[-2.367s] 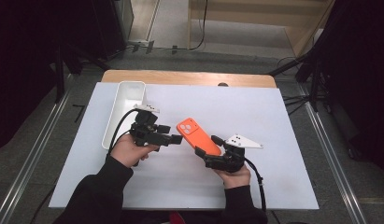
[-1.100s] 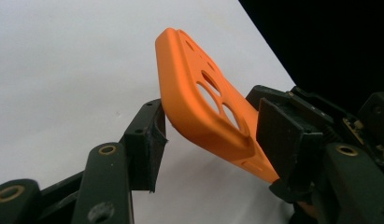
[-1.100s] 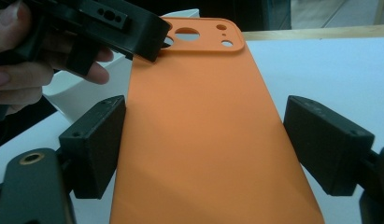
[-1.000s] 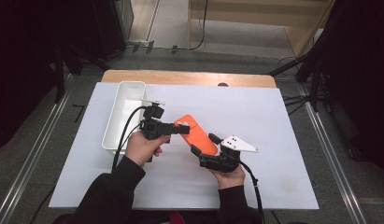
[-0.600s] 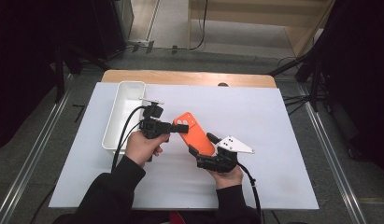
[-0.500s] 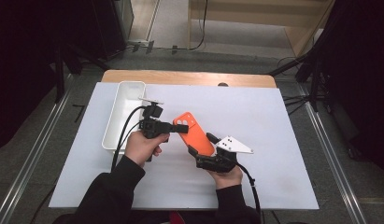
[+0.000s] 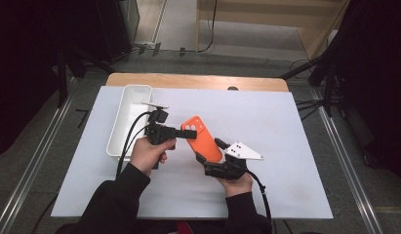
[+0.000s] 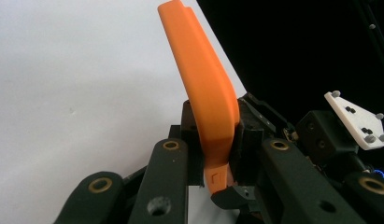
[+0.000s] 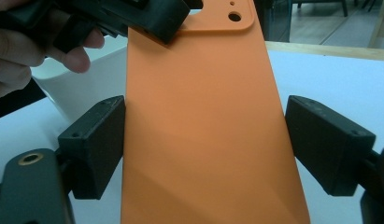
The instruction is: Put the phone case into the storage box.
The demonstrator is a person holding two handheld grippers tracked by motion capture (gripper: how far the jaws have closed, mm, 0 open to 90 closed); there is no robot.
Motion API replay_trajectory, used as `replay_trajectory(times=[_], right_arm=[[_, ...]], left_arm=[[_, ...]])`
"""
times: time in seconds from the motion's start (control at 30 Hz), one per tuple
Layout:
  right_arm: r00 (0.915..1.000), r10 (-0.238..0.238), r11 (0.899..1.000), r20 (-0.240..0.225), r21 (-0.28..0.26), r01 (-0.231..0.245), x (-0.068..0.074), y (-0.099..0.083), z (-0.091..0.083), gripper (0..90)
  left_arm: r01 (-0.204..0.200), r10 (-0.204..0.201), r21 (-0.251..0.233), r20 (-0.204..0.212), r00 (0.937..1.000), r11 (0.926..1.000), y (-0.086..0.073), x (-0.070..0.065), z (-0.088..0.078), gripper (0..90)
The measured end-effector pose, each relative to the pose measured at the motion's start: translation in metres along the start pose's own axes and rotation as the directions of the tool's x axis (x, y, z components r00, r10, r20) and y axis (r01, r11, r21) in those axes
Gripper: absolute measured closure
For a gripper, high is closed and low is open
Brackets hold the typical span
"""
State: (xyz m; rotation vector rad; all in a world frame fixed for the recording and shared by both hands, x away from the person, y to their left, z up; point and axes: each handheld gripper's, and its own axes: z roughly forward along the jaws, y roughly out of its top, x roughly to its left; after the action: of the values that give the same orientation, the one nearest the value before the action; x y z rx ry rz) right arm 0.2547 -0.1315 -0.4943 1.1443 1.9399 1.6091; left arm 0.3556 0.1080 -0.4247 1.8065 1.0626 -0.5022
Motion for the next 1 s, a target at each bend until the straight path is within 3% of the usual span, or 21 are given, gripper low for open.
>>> replay_trajectory(times=[0.07, 0.27, 0.33, 0.37, 0.43, 0.7, 0.77, 0.93, 1.0], right_arm=[[1.0, -0.006, 1.0, 0.003, 0.001, 0.006, 0.0, 0.001, 0.0, 14.0], [0.9987, 0.022, 0.999, -0.046, 0.033, -0.021, -0.005, 0.004, 0.001, 13.8], [0.9988, 0.008, 0.999, -0.049, 0.045, -0.006, -0.005, 0.005, 0.001, 13.8], [0.9986, 0.001, 0.999, -0.053, 0.051, 0.001, -0.004, 0.006, 0.001, 13.9], [0.9958, -0.014, 0.998, -0.091, 0.063, 0.02, -0.003, 0.007, 0.002, 14.0], [0.9942, -0.002, 0.996, -0.107, 0.094, 0.012, -0.001, 0.014, 0.003, 13.8], [0.9925, 0.004, 0.992, -0.122, 0.122, 0.011, -0.003, 0.019, 0.004, 13.8], [0.989, 0.014, 0.99, -0.147, 0.141, 0.007, -0.005, 0.028, 0.005, 13.8], [0.9854, 0.01, 0.988, -0.17, 0.157, 0.017, -0.006, 0.032, 0.007, 13.8]], left_arm=[[-0.003, 0.003, -0.001, 0.001, 1.0, 1.0, 0.0, 0.0, 0.0, 79.0], [-0.015, 0.015, -0.006, 0.004, 0.9999, 0.9999, 0.0, -0.002, -0.001, 79.0], [-0.006, 0.007, -0.016, 0.009, 0.9999, 0.9999, 0.001, -0.002, -0.001, 79.2], [-0.022, 0.022, -0.021, -0.016, 0.9996, 0.9995, 0.001, -0.003, -0.002, 79.5], [-0.01, 0.01, -0.021, -0.003, 0.9999, 0.9997, 0.001, -0.003, -0.002, 79.5], [-0.083, 0.082, -0.014, -0.054, 0.9952, 0.9965, 0.003, -0.011, -0.004, 79.4], [-0.12, 0.118, -0.015, -0.082, 0.9896, 0.9927, 0.005, -0.015, -0.005, 79.3], [-0.215, 0.212, -0.007, -0.135, 0.9678, 0.9766, 0.009, -0.021, -0.008, 79.2], [-0.257, 0.253, -0.007, -0.163, 0.9538, 0.9664, 0.01, -0.023, -0.01, 79.2]])
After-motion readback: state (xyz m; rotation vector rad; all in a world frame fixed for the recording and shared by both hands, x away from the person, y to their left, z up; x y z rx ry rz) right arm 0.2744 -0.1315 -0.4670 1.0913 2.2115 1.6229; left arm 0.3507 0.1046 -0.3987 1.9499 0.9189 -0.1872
